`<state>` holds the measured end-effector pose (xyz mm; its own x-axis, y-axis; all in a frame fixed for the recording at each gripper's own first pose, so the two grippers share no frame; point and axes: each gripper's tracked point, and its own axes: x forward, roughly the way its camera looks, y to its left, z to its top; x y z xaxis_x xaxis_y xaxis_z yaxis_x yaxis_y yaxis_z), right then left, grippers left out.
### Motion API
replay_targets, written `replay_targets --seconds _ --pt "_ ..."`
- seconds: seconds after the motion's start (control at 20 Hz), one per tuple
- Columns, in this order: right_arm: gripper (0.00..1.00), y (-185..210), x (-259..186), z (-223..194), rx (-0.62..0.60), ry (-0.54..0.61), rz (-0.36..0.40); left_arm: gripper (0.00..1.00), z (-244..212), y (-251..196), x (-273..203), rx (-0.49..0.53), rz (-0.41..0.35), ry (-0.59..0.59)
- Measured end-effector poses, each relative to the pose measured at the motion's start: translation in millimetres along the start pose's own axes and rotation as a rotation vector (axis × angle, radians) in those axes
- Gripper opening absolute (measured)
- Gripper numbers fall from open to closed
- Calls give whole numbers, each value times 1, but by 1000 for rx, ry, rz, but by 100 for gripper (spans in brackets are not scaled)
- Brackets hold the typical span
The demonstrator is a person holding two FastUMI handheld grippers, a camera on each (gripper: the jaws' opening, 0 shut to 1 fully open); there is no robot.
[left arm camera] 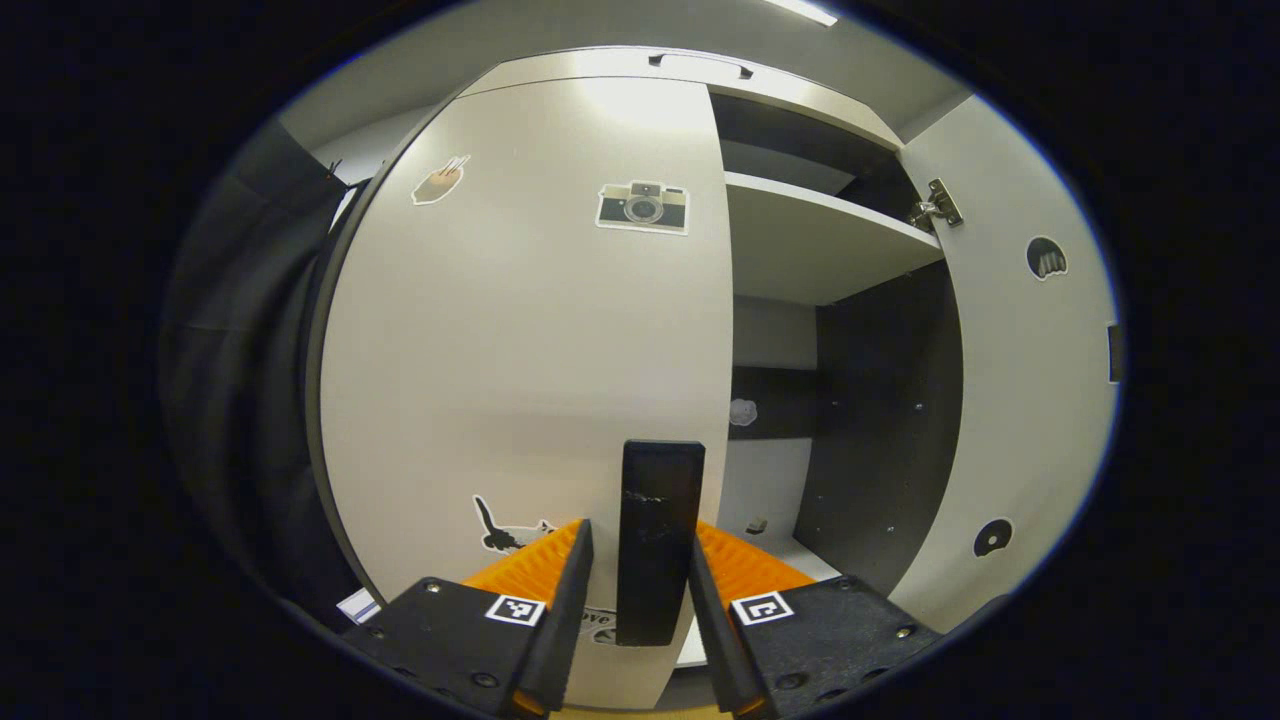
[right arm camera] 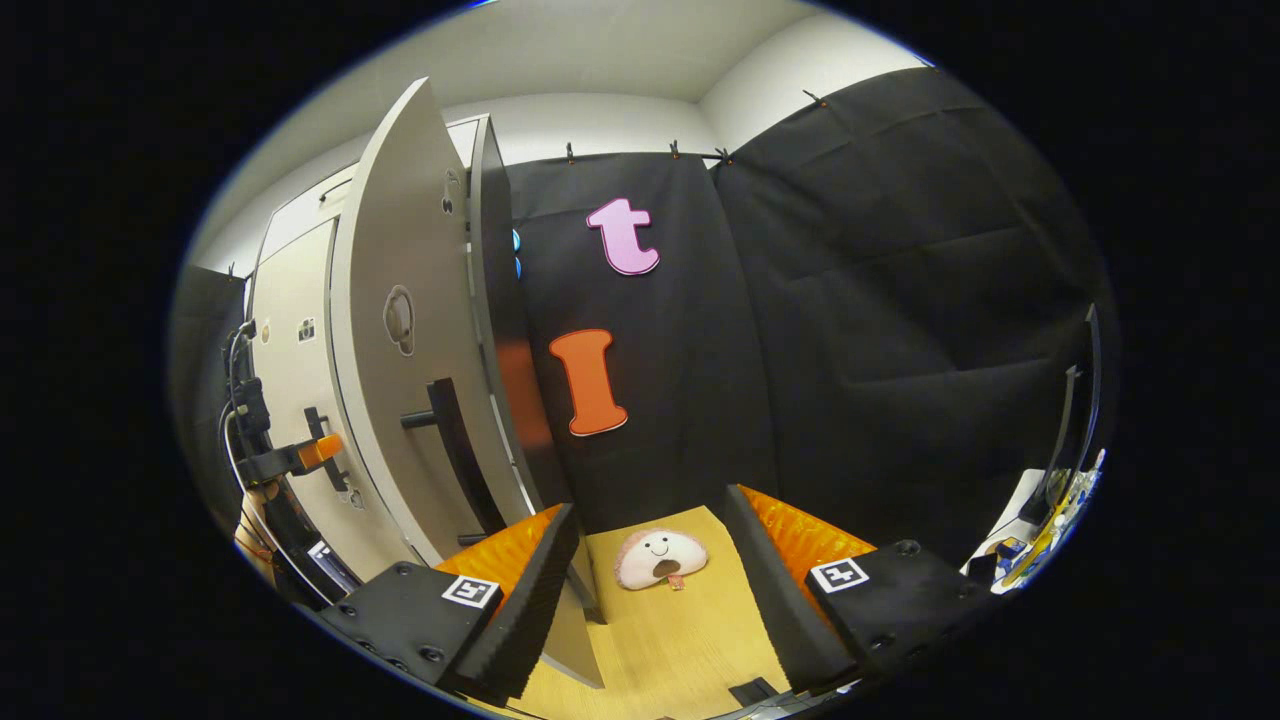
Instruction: Open the right door of the double-door shoe cabinet with the right hand, and open the left door with the left hand.
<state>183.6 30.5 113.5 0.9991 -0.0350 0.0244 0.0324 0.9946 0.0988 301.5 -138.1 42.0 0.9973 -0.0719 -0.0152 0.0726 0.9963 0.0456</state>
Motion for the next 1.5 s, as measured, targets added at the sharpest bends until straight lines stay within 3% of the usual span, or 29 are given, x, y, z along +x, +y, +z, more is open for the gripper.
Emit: replay_targets --seconds 0.05,0.2,0.55,0.9,1.3,1.35,1.5 --pt "98 0 1 1 0 -1 0 37 -1 0 2 20 1 4" --pt "98 2 0 -1 -1 1 0 32 0 0 -1 53 -4 -2" --pt "98 9 1 -1 8 10 3 15 -2 1 -12 20 -47 10" --pt "97 13 -12 -2 -14 8 -2 12 -2 11 -53 20 -107 18" --pt "97 23 -27 -6 -27 7 -17 12 3 25 -87 26 -124 12" --pt "87 25 -29 -7 -29 4 -16 12 5 29 -94 25 -129 12" --pt "87 29 -30 -5 -38 -4 -17 12 8 37 -107 25 -136 13"
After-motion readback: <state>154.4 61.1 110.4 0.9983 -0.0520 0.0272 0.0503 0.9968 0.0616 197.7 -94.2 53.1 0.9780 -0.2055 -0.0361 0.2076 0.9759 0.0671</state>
